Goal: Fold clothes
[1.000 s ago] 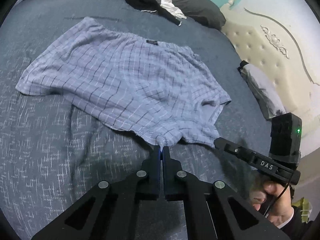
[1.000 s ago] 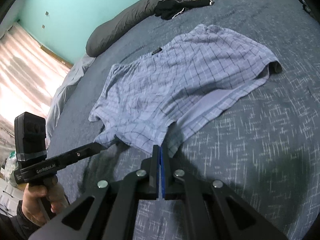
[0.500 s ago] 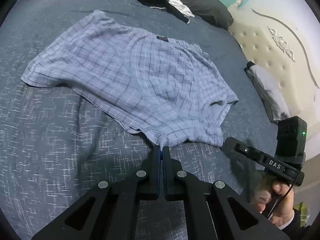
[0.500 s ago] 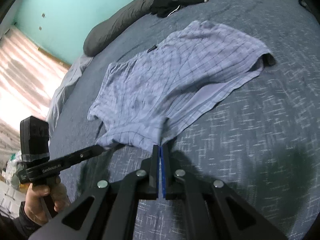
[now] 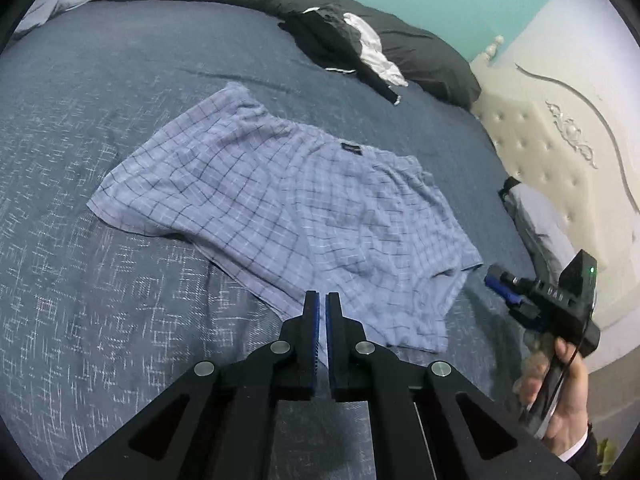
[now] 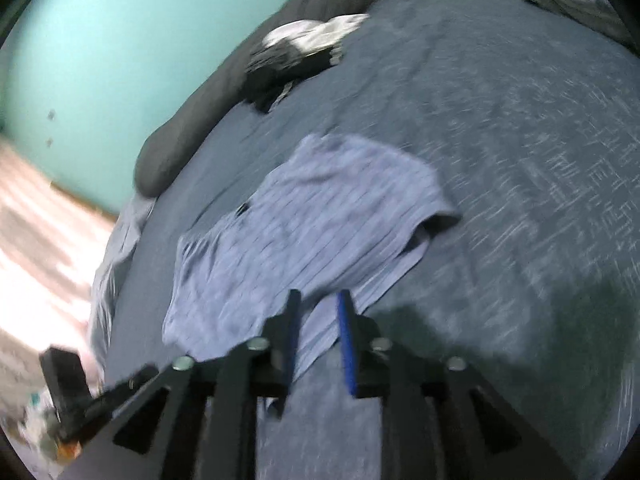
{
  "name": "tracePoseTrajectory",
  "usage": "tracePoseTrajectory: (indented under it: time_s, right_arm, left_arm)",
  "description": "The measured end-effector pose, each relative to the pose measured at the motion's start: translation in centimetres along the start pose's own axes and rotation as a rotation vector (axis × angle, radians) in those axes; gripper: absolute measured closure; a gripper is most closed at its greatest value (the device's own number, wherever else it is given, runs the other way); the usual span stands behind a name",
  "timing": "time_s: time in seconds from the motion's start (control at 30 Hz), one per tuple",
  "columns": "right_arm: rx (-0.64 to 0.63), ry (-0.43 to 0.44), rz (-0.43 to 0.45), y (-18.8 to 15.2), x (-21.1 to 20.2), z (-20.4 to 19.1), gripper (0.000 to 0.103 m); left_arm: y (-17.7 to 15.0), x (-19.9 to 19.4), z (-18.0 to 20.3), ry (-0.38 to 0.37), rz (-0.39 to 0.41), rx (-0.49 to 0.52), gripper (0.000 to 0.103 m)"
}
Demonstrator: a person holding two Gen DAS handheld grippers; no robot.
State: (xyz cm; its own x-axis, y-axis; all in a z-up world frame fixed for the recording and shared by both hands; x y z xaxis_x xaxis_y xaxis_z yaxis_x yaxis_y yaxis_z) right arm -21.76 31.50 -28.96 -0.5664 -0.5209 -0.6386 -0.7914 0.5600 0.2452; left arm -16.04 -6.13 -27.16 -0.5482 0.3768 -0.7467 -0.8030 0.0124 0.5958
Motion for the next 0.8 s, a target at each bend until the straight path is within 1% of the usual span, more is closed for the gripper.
tracePoseTrajectory:
  time_s: [0.17, 0.43, 0.6, 0.8]
  right_arm:
    - [0.061, -0.015, 0.018, 1.9, 1.0, 0.8, 0.079]
    - [0.157, -0.033, 0.027, 3.0, 1.6, 2.5, 0.079]
    - [0.170, -0.061, 0.027, 3.3, 2.0, 3.0, 0.079]
    - [0.167, -0.063, 0.033, 3.7, 2.5, 3.2, 0.079]
  left_arm:
    - [-0.2, 1.0, -1.1, 0.011, -0.018, -0.020, 0.100]
    - [-0.2, 1.3, -1.5, 0.009, -0.012, -0.035, 0.100]
    - [-0.3, 1.6, -1.5, 0.002, -0.015, -0.035, 0.100]
    - [-0.5, 2.2, -1.4, -0.003, -0.024, -0.032, 0.100]
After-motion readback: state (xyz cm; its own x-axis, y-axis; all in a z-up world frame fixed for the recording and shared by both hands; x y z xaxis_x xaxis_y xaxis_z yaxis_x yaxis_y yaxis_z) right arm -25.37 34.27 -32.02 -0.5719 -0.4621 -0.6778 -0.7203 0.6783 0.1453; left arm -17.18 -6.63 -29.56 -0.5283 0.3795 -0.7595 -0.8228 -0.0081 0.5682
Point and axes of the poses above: each gripper's, at about its wrist camera, not at the fingertips, and x roughly the way its jaws point, z to its right, y to its top, the point moved 2 cm from there along x, roughly the way its jaws point, and after that the axes turned 15 degrees about x, right-handed, at the moved point
